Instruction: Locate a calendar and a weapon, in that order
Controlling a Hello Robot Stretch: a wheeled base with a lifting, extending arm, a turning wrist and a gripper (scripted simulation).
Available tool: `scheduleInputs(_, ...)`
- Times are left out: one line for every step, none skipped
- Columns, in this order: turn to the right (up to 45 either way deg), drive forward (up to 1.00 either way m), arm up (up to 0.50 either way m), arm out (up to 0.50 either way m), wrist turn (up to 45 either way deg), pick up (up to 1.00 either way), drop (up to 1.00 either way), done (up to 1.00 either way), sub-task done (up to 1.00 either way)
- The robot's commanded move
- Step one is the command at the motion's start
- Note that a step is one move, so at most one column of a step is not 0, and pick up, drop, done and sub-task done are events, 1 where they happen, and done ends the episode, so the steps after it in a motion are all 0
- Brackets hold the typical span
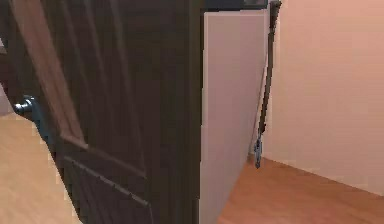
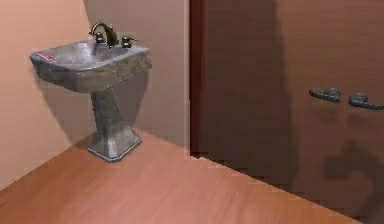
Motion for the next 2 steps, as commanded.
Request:
scheduleInputs(-45.0,0.00,0.00,0.00,0.0,0.00,0.00,0.00,0.00)
scheduleInputs(-24.0,0.00,0.00,0.00,0.0,0.00,0.00,0.00,0.00)
